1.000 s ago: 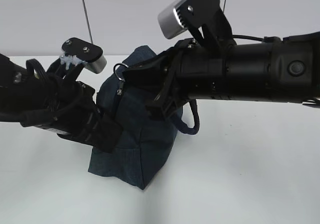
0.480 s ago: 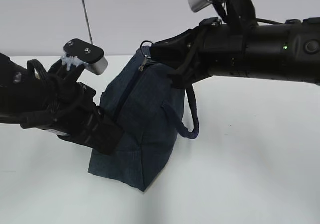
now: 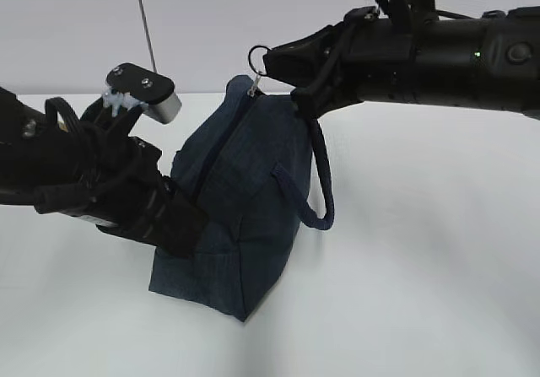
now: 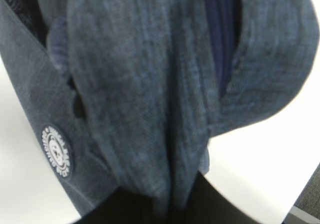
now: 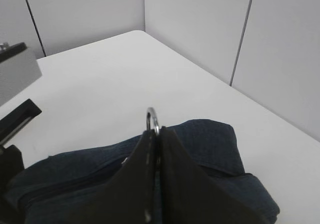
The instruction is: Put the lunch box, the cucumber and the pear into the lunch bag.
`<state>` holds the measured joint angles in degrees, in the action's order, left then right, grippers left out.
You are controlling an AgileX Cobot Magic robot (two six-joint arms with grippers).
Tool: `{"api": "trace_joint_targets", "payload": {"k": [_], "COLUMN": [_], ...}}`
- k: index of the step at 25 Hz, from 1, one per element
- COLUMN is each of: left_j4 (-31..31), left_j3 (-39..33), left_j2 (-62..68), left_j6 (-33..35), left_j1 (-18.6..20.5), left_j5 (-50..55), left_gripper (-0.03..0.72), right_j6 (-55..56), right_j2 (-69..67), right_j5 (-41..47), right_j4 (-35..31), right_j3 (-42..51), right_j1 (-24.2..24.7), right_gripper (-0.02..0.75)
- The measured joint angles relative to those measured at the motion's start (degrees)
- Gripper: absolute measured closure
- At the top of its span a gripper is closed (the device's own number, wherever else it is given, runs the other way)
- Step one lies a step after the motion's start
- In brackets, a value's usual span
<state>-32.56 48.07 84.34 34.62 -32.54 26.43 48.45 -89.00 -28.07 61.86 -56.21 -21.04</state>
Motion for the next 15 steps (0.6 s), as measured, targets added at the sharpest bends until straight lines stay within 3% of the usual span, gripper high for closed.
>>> {"api": "trace_joint_targets", "payload": {"k": [15], "left_j4": [0.5], "left_j3": [0.0], "left_j2": [-2.3], "left_j6": [0.0], "left_j1": [0.0], "left_j5": [3.7], "left_gripper": [0.682], "right_j6": [0.0], "right_j2": [-5.8], "right_j5": [-3.5], "right_j4": [-0.5], "right_j3": [-2.6], "right_j1": [9.0], "right_gripper": [0.738]}}
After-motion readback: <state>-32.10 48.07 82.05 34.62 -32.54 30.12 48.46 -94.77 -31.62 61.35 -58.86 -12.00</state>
